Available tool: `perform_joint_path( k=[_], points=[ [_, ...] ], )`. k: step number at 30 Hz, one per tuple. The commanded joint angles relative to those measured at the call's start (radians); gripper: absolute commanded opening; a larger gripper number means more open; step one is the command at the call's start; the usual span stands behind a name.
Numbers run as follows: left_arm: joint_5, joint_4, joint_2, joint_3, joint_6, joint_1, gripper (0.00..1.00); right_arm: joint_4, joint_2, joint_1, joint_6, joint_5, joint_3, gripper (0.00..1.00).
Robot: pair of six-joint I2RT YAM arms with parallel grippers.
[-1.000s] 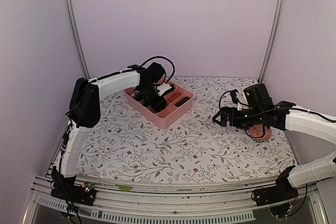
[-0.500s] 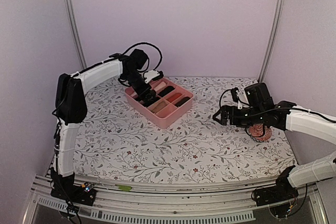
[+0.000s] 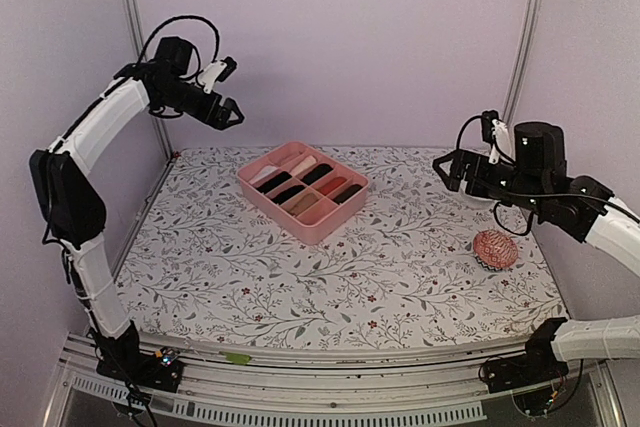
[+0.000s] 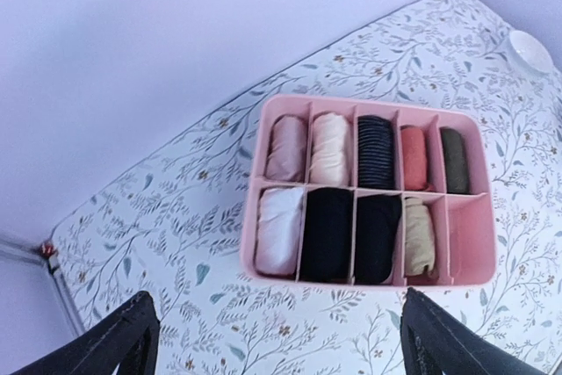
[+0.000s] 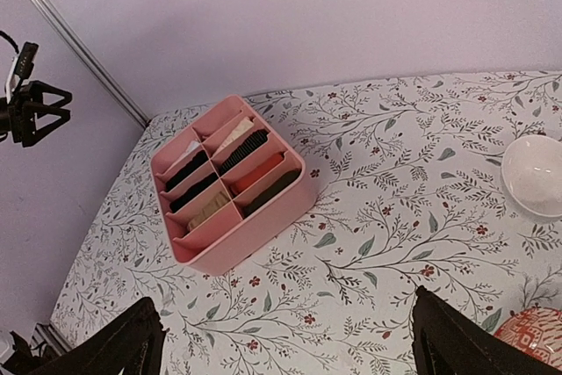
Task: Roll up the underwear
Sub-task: Reset both arms
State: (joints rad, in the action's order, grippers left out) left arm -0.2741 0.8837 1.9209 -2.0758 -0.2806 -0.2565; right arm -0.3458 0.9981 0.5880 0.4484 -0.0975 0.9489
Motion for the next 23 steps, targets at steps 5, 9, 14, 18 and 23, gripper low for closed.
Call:
perform_joint_path(
  k=[5,9,14,18,23],
  points=[
    [0.019,-0.116,-0.267,0.400,0.087,0.165,0.96,-0.082,-0.121,-0.007,0.078,-0.024,-0.070,0.99],
    [0.026,-0.197,-0.415,0.666,0.101,0.169,0.96,-0.088,-0.199,-0.007,0.208,0.012,-0.202,0.99],
    [0.024,-0.221,-0.502,0.889,0.145,0.169,0.96,-0.067,-0.313,-0.006,0.330,0.054,-0.361,0.99],
    [0.007,-0.244,-0.548,0.972,0.172,0.169,0.96,-0.064,-0.375,-0.006,0.400,0.067,-0.430,0.99],
    [0.007,-0.242,-0.537,0.947,0.188,0.170,0.96,-0.061,-0.371,-0.006,0.412,0.067,-0.445,0.99]
  ],
)
